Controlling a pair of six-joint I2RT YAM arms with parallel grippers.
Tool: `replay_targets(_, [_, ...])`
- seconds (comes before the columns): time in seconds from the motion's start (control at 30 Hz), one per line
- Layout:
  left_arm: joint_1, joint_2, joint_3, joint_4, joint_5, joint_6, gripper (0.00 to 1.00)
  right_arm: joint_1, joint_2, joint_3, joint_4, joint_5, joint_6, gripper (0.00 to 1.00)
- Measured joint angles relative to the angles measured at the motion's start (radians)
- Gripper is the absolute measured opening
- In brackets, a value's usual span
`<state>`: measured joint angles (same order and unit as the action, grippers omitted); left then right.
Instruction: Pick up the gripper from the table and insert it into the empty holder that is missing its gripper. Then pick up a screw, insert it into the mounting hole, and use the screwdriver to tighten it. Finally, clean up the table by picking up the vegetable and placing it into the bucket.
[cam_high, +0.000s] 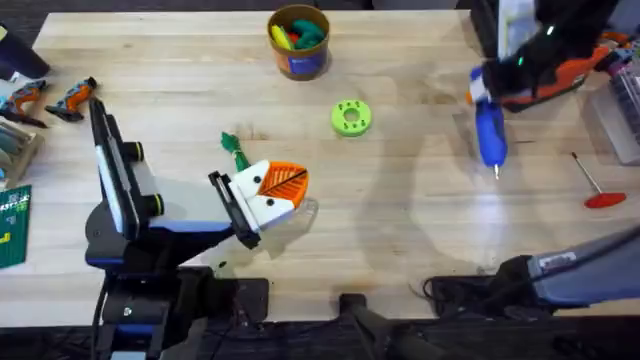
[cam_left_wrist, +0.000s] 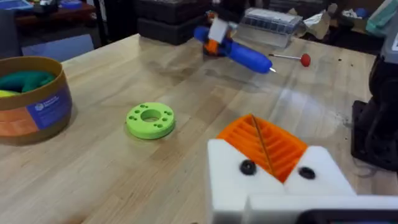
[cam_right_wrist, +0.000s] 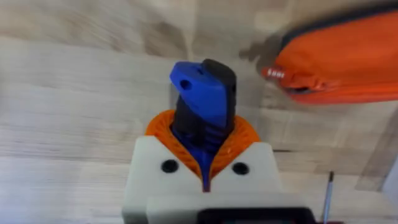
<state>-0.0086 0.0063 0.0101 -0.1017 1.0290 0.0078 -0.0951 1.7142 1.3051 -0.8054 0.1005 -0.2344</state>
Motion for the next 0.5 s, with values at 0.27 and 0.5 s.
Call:
replay_targets(0.27, [0.000,0.000,0.000,0.000,0.000,0.000,0.007,0.145,-0.177,0.137,0.012,-0.005,0.065,0.026])
replay_targets(0.5, [0.000,0.000,0.000,0.000,0.000,0.000,0.007,0.240,-0.257,0.241,0.145,-0.105,0.125,0.026])
